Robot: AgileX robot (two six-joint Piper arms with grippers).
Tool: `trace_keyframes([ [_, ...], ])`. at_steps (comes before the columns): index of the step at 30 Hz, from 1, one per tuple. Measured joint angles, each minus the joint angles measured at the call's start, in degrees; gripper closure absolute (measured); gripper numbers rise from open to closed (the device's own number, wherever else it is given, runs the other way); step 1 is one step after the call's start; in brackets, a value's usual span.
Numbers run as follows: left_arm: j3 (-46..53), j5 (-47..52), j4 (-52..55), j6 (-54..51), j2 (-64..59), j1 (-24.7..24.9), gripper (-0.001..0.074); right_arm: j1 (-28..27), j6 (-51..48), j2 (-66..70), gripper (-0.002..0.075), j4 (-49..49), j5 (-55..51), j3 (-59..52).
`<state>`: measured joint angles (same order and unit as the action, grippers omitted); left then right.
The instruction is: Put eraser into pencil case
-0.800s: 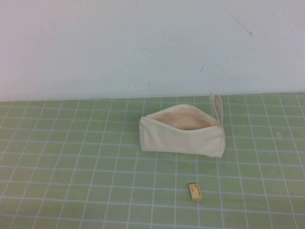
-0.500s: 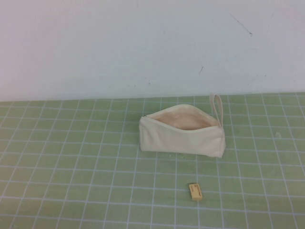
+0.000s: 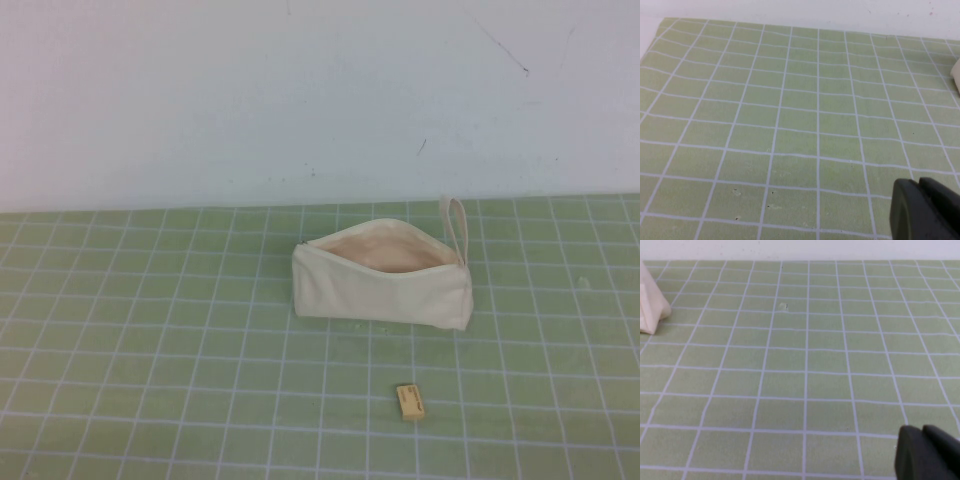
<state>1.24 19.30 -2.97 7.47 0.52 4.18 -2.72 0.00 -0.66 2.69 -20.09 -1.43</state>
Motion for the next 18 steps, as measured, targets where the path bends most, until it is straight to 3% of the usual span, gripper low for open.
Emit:
trace_keyframes([
  [18, 0.0, 0.0, 0.0, 0.0, 0.0, 0.0, 0.0736, 0.0, 0.0, 0.0, 0.0727, 0.0, 1.07, -0.1],
])
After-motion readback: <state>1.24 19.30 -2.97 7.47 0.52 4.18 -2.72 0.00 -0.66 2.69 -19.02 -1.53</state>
